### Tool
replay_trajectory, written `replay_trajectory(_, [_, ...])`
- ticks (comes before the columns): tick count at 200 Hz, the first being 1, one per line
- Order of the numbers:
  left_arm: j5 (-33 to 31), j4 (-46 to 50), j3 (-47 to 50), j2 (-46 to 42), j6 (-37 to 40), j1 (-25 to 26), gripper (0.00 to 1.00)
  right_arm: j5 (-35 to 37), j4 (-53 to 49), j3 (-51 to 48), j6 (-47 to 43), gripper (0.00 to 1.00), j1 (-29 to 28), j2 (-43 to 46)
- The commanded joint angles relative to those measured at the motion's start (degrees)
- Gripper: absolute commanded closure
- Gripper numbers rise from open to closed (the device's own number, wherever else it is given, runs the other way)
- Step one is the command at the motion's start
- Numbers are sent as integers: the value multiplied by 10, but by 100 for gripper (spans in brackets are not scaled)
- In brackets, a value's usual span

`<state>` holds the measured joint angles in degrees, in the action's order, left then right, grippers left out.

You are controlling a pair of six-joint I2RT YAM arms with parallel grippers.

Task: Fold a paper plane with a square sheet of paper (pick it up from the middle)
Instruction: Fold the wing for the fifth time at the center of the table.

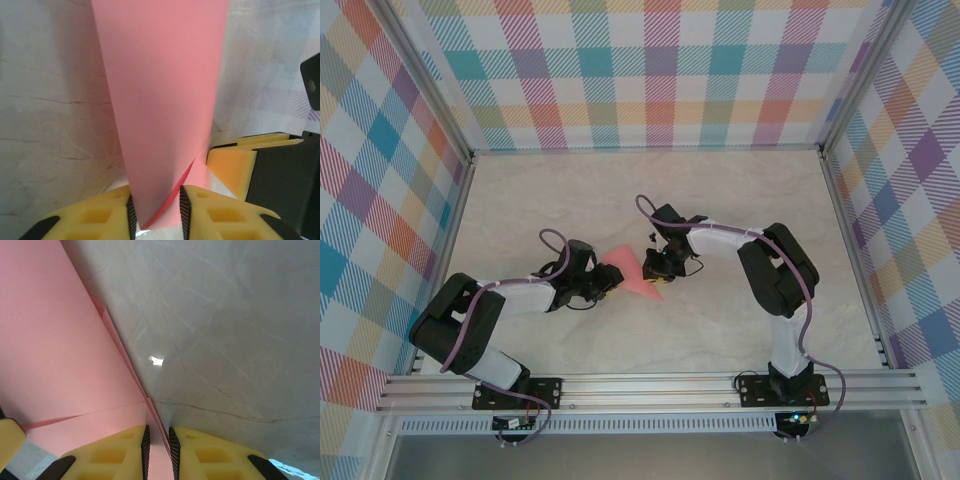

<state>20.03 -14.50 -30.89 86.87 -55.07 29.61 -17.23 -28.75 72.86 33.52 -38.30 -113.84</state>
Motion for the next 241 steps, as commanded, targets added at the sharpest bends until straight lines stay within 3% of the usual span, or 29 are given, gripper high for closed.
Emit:
replay_trajectory(1, [-6, -18, -15, 7, -1, 7, 79, -3, 10, -21, 1, 77, -7, -22])
replay_trajectory(20, [-17, 3, -21, 3, 1, 6, 89, 9, 31, -38, -13, 70, -5, 15])
replay_trajectory(38, [-26, 37, -29, -1, 6, 6, 95, 40, 56, -59, -40, 57, -5, 75])
replay_trajectory(66, [-26, 56, -33, -7, 0, 7, 97, 89, 114, -111, -97, 37, -6, 164])
replay_trajectory(86, [-30, 75, -36, -18, -6, 9, 98, 86, 176, -158, -149, 28, -7, 206])
replay_trajectory(122, [-33, 101, -50, -38, -16, 12, 98, 79, 330, -265, -253, 27, -31, 271])
replay_trajectory(172, [-34, 127, -72, -53, -31, 15, 98, 45, 502, -349, -368, 25, -73, 276])
replay_trajectory(241, [-32, 142, -86, -50, -39, 15, 98, 66, 558, -342, -468, 37, -117, 202])
